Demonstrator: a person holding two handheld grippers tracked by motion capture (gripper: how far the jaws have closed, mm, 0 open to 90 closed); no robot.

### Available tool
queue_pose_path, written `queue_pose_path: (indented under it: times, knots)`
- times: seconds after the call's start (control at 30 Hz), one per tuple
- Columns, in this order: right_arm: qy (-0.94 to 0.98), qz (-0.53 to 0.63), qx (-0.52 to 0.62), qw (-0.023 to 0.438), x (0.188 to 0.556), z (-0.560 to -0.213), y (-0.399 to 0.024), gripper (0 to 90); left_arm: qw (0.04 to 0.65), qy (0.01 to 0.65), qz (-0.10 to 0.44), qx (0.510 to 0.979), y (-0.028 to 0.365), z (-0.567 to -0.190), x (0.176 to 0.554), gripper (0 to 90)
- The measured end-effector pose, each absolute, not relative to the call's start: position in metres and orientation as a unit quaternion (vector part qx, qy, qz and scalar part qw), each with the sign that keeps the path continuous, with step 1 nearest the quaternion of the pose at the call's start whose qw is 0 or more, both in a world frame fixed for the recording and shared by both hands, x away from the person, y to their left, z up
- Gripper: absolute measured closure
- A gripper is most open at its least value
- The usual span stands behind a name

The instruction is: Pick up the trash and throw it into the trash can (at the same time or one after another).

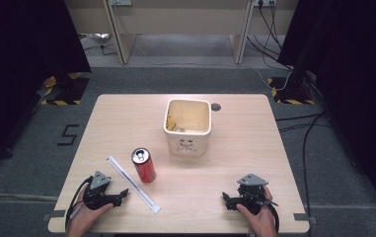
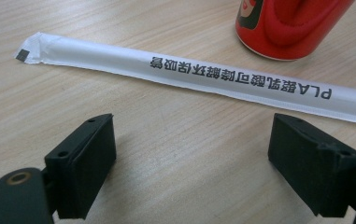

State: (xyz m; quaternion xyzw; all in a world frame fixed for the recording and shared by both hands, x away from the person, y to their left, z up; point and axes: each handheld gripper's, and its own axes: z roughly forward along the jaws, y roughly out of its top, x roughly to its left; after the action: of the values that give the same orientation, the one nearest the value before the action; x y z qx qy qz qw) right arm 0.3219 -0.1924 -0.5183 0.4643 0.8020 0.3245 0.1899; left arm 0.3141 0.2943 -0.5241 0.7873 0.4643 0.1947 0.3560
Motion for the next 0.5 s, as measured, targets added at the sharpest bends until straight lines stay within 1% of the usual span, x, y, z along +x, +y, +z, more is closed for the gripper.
queue_pose_path:
  times: [0.5]
  knots:
    - [0.803, 0.325, 0.463, 0.19, 0.3226, -0.5184, -0.1932, 0.5, 0.358, 0.463, 0.192, 0.788, 0.2944, -0.524, 0.3151, 13.9]
